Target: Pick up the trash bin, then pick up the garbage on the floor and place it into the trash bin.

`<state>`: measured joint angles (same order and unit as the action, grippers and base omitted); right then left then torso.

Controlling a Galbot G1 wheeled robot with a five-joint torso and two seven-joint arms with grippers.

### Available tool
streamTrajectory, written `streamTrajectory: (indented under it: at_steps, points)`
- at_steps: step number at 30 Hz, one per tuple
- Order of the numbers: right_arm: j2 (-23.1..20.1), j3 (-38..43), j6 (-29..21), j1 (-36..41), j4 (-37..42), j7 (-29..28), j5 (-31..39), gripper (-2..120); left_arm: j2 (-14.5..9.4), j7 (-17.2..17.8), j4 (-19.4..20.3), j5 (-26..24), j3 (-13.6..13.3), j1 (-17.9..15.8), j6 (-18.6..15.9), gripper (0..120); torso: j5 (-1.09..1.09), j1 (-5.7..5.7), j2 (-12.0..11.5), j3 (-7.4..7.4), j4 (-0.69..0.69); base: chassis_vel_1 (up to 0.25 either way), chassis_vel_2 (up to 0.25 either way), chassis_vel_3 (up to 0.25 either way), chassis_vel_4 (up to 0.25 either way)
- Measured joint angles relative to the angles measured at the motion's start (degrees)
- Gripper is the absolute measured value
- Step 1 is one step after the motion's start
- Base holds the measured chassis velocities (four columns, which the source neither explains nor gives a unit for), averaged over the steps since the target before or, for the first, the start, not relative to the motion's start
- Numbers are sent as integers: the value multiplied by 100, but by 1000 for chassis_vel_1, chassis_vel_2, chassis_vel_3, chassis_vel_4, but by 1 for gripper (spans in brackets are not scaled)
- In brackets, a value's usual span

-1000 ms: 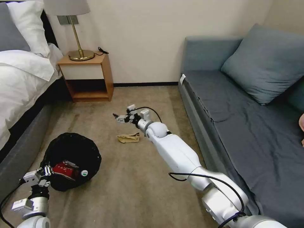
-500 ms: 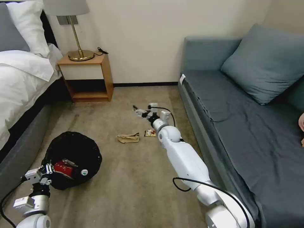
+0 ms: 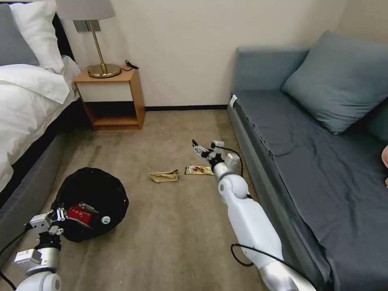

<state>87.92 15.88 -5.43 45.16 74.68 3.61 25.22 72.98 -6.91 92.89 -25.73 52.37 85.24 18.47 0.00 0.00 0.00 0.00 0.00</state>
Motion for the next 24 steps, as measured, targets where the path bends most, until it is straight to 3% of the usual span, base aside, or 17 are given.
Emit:
streamTrajectory:
  at_steps: [24]
  points:
    - [-181, 200, 59, 1254, 589, -129, -875, 100, -160, -4, 132, 64, -91, 58, 55, 5, 0, 0, 0, 0, 1, 0, 0, 0, 0]
